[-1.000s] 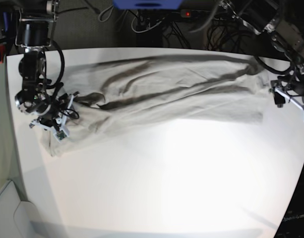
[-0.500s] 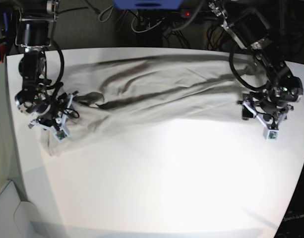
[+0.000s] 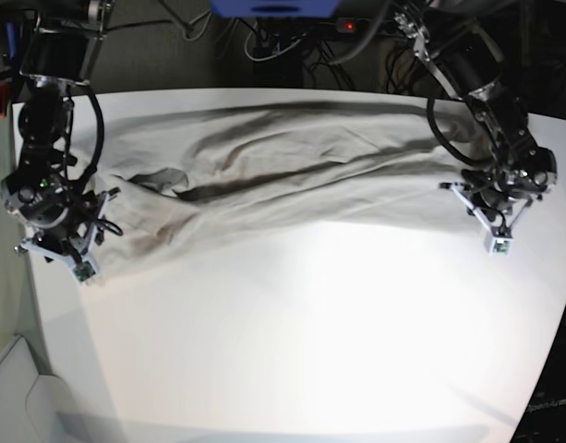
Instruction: Layout the t-shirt on the table in an organized manner, then fold the t-shirt properly
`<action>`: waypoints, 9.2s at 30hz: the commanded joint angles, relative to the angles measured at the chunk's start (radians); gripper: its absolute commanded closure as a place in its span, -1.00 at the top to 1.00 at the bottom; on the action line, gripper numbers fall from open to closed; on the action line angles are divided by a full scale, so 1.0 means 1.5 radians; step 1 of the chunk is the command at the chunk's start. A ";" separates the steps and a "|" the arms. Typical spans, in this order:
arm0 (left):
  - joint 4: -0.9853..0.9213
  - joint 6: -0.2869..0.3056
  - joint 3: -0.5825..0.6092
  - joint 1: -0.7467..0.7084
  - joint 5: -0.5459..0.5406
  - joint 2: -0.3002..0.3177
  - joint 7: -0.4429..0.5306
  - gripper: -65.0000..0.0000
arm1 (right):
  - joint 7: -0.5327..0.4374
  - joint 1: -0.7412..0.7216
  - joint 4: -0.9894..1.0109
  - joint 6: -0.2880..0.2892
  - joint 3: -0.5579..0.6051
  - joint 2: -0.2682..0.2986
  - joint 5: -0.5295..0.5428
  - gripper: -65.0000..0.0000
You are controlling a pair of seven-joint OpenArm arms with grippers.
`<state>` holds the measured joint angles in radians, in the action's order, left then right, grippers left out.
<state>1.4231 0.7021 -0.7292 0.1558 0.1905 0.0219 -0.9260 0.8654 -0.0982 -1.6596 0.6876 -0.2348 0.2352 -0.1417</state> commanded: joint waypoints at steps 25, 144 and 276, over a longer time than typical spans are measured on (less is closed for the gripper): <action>-0.032 -0.003 0.002 0.022 -0.007 0.009 0.026 -0.97 | 0.025 -0.075 0.147 0.007 0.022 0.003 0.005 0.20; -0.226 -0.003 0.056 0.064 -0.042 0.016 0.146 -0.98 | 0.030 0.093 0.046 0.007 0.053 0.122 0.007 -1.00; 0.212 -0.345 0.827 -0.142 -0.106 -0.100 0.187 0.25 | 0.009 0.043 0.080 0.007 0.081 0.064 0.006 -0.15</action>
<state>1.7187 0.1856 0.5106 -0.0620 0.0338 -0.1219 -0.6685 0.8909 -0.0132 -1.5272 0.6876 -0.1101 0.3157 -0.1379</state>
